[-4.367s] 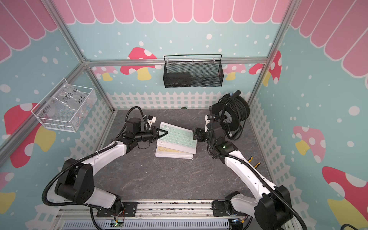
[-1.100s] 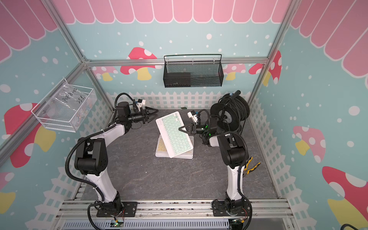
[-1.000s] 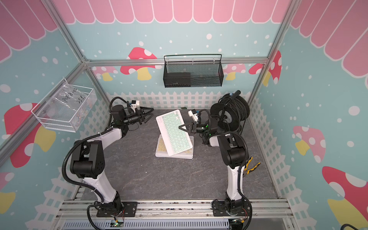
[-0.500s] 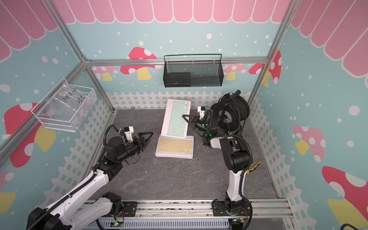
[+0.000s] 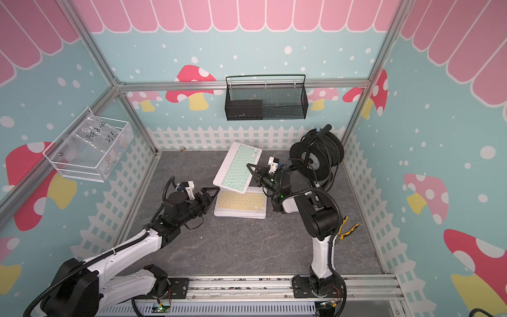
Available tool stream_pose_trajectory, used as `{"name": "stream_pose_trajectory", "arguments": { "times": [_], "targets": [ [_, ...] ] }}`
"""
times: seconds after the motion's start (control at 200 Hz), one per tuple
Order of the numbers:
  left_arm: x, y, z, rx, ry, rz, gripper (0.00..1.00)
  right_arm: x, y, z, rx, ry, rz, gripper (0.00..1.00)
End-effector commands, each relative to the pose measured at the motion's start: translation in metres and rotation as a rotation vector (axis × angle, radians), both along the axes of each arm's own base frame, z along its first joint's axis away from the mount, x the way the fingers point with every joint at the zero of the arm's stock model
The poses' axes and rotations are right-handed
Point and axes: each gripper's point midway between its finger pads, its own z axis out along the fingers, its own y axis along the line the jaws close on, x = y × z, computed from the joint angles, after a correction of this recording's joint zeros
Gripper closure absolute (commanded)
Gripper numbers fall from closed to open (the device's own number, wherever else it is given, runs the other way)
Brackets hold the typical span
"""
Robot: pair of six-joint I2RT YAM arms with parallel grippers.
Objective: Stack the numeric keypads
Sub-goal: Place the numeric keypad at the numeric keypad.
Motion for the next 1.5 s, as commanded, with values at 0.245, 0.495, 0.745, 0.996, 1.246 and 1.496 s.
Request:
{"name": "stream_pose_trajectory", "arguments": {
  "times": [0.245,0.495,0.745,0.996,1.246,1.496],
  "targets": [
    [0.014,-0.008,0.044,-0.08,-0.13,0.002,0.17,-0.009,-0.005,0.036,0.101,-0.065,-0.017,0.98],
    [0.035,-0.024,0.055,-0.136,-0.163,-0.046,0.29,-0.027,-0.005,0.044,0.136,-0.059,-0.007,0.98],
    [0.043,-0.029,0.062,-0.153,-0.179,-0.045,0.66,-0.038,-0.014,0.044,0.174,-0.039,-0.049,0.98],
    [0.046,-0.031,0.063,-0.145,-0.161,-0.053,0.84,-0.044,-0.021,0.045,0.225,-0.053,-0.092,0.98],
    [0.057,-0.038,0.072,-0.175,-0.151,-0.12,0.89,-0.046,-0.015,0.042,0.241,-0.072,-0.067,0.88],
    [0.082,-0.007,0.083,-0.175,-0.1,-0.264,0.95,-0.048,-0.034,0.025,0.004,-0.071,-0.132,0.43]
  ]
}}
